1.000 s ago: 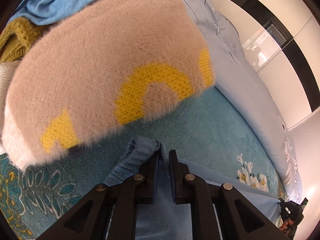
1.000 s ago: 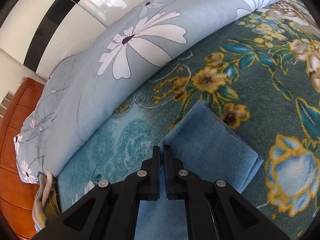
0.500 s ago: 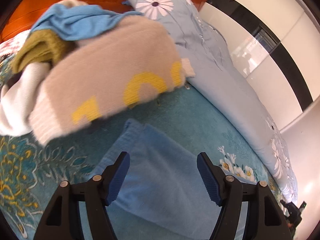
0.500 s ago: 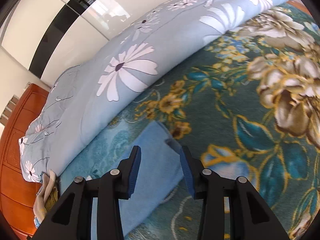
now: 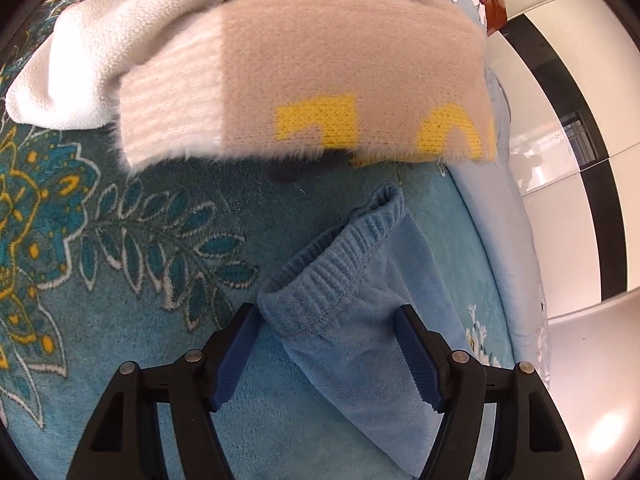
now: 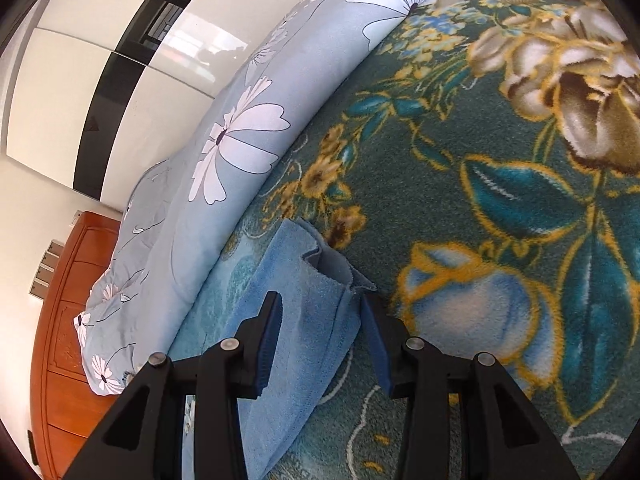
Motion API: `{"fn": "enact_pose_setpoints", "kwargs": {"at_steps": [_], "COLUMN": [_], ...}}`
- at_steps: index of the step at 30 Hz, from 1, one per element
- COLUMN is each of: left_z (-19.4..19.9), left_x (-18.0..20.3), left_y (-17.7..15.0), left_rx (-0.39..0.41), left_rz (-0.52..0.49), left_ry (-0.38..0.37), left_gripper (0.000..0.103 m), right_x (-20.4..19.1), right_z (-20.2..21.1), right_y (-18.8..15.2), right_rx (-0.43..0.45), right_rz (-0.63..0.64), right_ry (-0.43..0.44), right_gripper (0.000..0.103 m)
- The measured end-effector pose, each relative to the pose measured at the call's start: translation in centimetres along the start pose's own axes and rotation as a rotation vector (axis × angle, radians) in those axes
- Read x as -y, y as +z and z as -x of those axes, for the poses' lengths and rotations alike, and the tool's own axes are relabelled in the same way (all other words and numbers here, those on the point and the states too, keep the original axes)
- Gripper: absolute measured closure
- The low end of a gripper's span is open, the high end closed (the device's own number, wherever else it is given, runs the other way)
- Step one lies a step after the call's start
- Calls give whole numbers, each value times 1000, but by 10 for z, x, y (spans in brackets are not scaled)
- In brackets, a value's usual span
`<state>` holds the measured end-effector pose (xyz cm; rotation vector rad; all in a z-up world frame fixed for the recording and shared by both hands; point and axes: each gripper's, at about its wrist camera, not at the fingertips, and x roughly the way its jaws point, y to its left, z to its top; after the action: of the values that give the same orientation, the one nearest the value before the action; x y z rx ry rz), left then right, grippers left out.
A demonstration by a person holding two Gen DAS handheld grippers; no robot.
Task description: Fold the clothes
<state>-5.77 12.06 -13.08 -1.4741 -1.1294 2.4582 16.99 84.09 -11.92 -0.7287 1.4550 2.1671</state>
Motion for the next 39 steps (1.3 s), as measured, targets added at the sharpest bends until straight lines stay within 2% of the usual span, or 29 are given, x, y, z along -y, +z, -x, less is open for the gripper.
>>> {"fn": "enact_pose_setpoints", "kwargs": {"at_steps": [1, 2, 4, 6, 8, 11, 14, 18, 23, 29, 32, 34, 36, 39], "left_z": [0, 1, -1, -2, -1, 1, 18, 54, 99, 157, 147, 131, 117, 106], "left_x": [-1, -2, -2, -1, -1, 1, 12, 32, 49, 30, 9, -11, -28, -44], "left_y": [-1, -1, 0, 3, 7, 11, 11, 7, 4, -9, -22, -29, -36, -37], "left_rx": [8, 17, 31, 42, 52, 46, 54, 53, 29, 9, -17, -52, -73, -70], "left_rz": [8, 12, 11, 11, 19, 21, -5, -96, -171, -263, -317, -301, -294, -269], "left_ry": [-10, -21, -33, -28, -40, -61, -118, -186, -258, -282, -222, -169, -113, -84], "left_gripper": [31, 31, 35, 47, 63, 75, 78, 79, 79, 79, 79, 79, 79, 79], "right_x": [-1, 0, 0, -7, -17, -34, -55, -82, -84, -42, -4, 27, 61, 105], "right_z": [-1, -3, -2, 4, 16, 40, 67, 111, 173, 238, 250, 245, 233, 220], "right_y": [0, 0, -1, -1, -1, 0, -1, -8, -21, -57, -83, -99, -110, -119], "right_rx": [1, -2, -1, 19, 39, 59, 82, 114, 144, 152, 137, 101, 57, 31], "right_rz": [2, -1, -6, 13, 41, 90, 137, 223, 263, 276, 281, 251, 186, 65], "right_ry": [1, 2, 4, 24, 50, 81, 116, 137, 159, 155, 121, 82, 49, 36], "right_gripper": [80, 91, 93, 94, 95, 95, 95, 95, 95, 95, 95, 95, 95, 95]}}
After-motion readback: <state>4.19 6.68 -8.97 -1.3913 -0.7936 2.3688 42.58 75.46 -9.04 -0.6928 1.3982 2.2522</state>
